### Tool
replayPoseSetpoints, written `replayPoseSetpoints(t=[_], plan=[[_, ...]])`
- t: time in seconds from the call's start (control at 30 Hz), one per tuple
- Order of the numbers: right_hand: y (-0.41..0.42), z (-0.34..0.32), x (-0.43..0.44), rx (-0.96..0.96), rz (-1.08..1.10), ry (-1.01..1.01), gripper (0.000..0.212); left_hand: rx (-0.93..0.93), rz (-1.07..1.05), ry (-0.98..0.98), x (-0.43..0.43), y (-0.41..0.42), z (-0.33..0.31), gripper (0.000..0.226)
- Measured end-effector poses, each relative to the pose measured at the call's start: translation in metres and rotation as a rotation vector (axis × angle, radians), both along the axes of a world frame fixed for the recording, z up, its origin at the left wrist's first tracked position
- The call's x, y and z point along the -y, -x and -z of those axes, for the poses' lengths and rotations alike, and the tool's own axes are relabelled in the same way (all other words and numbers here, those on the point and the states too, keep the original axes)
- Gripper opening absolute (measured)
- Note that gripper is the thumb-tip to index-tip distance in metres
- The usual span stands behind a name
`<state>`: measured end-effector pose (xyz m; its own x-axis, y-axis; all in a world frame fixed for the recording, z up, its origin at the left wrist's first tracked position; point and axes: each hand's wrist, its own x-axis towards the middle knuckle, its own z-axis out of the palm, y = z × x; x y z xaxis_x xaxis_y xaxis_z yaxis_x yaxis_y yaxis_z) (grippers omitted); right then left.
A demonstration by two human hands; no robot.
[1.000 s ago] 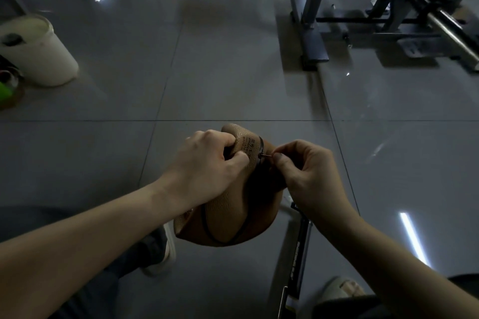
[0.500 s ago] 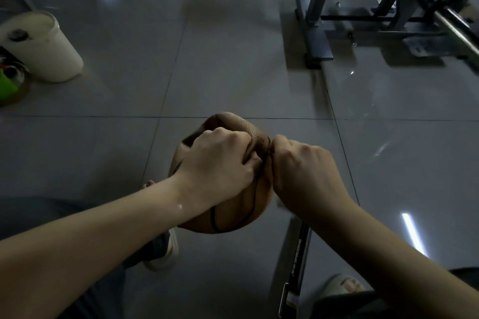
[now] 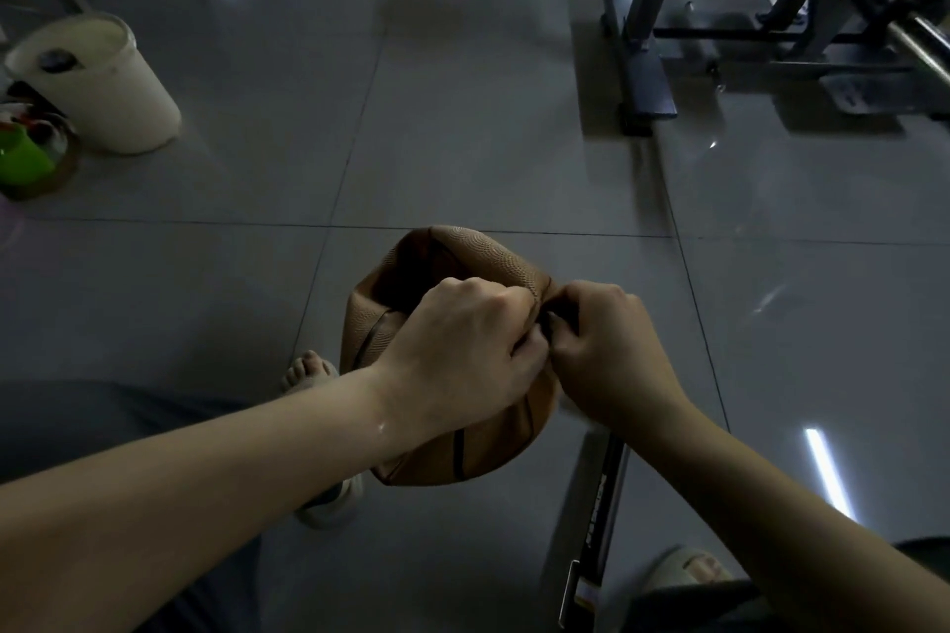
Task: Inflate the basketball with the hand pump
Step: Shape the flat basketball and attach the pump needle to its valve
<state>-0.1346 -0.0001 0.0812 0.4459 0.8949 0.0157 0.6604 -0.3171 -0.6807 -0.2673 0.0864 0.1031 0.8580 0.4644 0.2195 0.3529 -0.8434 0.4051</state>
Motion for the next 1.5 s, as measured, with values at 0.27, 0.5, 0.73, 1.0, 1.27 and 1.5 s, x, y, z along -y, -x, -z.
replayPoseSetpoints(t=[0.27, 0.5, 0.73, 1.0, 1.27, 1.5], plan=[[-0.008, 0.012, 0.004, -0.217, -0.078, -0.03, 0.017, -0.116, -0.113, -0.061, -0.021, -0.008, 0.009, 0.037], [-0.017, 0.013, 0.004, 0.162, -0.126, -0.098, 0.014, -0.133, -0.183, 0.149, -0.027, -0.008, 0.02, 0.032], [-0.009, 0.032, -0.014, 0.251, -0.06, -0.013, 0.025, -0.115, -0.224, 0.277, -0.012, -0.009, 0.029, 0.034], [-0.017, 0.033, -0.025, -0.293, 0.127, 0.041, 0.042, -0.073, -0.136, 0.332, -0.006, -0.003, 0.027, 0.036], [-0.006, 0.034, -0.027, 0.109, -0.014, -0.114, 0.042, 0.038, -0.132, 0.323, -0.01, 0.005, 0.033, 0.036], [-0.005, 0.038, -0.025, 0.229, 0.019, -0.056, 0.055, 0.056, -0.128, 0.405, -0.014, 0.008, 0.029, 0.034]])
